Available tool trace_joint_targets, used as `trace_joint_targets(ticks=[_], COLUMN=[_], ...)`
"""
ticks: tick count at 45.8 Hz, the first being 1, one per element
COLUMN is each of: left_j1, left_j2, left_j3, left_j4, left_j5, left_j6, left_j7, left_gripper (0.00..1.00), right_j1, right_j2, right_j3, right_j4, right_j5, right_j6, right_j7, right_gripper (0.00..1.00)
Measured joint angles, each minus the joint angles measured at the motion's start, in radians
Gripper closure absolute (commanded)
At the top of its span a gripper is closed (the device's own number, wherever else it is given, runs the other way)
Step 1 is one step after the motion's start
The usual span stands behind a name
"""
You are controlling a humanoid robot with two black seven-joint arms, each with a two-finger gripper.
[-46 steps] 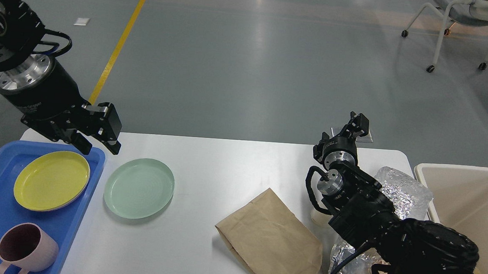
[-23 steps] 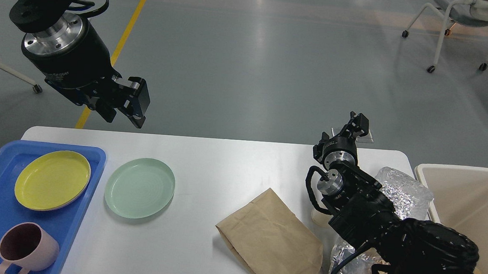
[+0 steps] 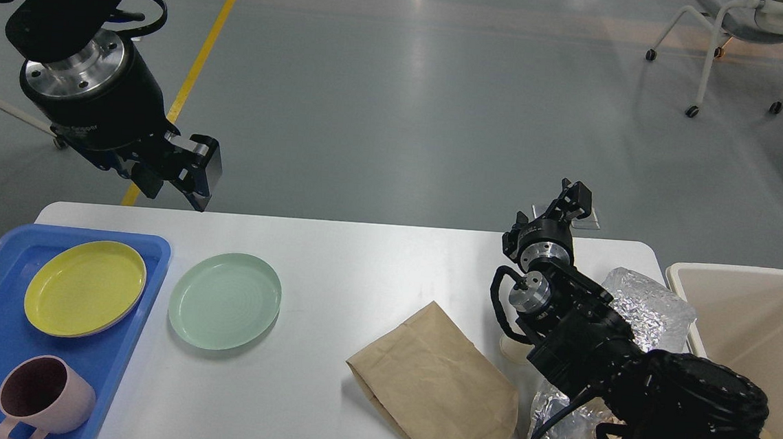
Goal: Tidy desktop
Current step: 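Raise the left gripper and move it toward the pale green plate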
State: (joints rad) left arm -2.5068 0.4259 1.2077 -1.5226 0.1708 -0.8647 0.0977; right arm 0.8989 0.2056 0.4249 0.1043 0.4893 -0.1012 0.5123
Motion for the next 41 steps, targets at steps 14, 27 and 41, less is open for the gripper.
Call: trace_joint_targets(ticks=[14, 27, 41], left_j1=[-0.036, -0.002, 0.248], left_j2=[-0.057, -0.173, -0.238], left_j3=[0.016, 0.092, 0.113], left_j4=[-0.096, -0.100, -0.070], left_j5=[0.014, 0.015, 0.011], left_j6=[0.010, 0.088, 0.521], left_j7=[0.000, -0.011, -0.012], left_gripper=[0.45, 0.45, 0.44], right_j1=[0.000, 0.000, 0.000], right_j2=[0.000, 0.000, 0.000], right_j3=[0.000, 0.000, 0.000], right_j4=[0.000, 0.000, 0.000], right_j5=[0.000, 0.000, 0.000], right_j6=[0.000, 0.000, 0.000], right_j7=[0.000, 0.000, 0.000], right_gripper=[0.00, 0.00, 0.00])
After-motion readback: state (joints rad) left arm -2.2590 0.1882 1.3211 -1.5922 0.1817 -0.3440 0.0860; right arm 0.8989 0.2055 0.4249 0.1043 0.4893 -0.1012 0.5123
